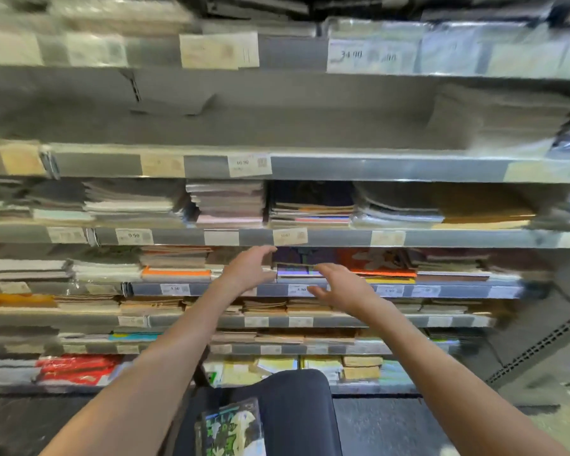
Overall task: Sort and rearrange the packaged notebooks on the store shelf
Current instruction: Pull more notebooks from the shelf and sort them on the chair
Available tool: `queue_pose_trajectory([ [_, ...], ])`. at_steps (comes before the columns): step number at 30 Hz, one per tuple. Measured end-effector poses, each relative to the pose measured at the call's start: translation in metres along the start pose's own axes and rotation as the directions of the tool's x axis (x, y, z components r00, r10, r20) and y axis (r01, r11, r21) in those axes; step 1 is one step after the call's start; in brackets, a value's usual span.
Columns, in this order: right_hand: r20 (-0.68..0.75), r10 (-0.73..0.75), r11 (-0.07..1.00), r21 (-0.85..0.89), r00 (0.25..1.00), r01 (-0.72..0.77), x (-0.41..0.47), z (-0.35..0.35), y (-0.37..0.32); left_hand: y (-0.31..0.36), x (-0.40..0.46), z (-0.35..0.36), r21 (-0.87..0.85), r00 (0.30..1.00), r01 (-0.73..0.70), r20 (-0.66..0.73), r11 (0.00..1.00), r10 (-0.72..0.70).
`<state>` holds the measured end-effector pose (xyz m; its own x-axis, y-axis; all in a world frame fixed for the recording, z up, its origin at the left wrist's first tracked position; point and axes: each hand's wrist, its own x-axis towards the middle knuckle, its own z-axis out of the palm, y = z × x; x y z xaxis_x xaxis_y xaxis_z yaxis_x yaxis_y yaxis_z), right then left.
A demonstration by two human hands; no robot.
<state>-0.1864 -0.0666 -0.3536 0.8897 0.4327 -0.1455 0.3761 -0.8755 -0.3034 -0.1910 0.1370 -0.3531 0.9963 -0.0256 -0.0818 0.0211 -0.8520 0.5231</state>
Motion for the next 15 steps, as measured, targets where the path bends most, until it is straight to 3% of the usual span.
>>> queue_pose_trajectory([
  [15,-0.349,-0.028,0.992,-0.121,0.937,-0.016,-0.031,-0.184,-0.027,0.128,0.000,-0.163,0.164,0.954,-0.236,-0.148,0.958,0.261],
])
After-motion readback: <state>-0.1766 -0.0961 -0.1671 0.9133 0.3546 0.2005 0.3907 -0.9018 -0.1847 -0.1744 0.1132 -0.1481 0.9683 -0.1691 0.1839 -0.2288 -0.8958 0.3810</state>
